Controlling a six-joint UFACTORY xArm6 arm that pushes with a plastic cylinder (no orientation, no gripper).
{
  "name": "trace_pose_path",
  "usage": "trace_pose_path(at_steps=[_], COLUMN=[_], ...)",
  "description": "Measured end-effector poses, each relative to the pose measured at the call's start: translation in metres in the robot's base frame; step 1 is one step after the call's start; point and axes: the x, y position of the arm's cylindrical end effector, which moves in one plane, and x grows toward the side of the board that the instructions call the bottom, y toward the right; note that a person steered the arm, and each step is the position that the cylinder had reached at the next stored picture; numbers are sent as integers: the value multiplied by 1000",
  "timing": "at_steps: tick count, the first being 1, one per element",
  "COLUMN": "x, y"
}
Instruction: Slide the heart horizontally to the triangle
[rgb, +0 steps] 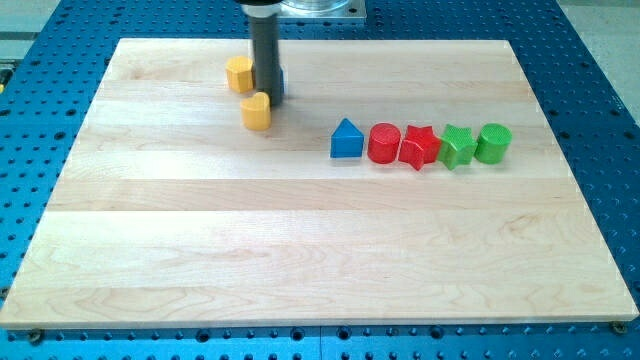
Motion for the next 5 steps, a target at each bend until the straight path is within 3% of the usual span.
trace_pose_path(at_steps=[1, 2, 3, 4, 5], x=[30, 20, 46, 49, 52], y=[-9, -35, -49, 8, 11])
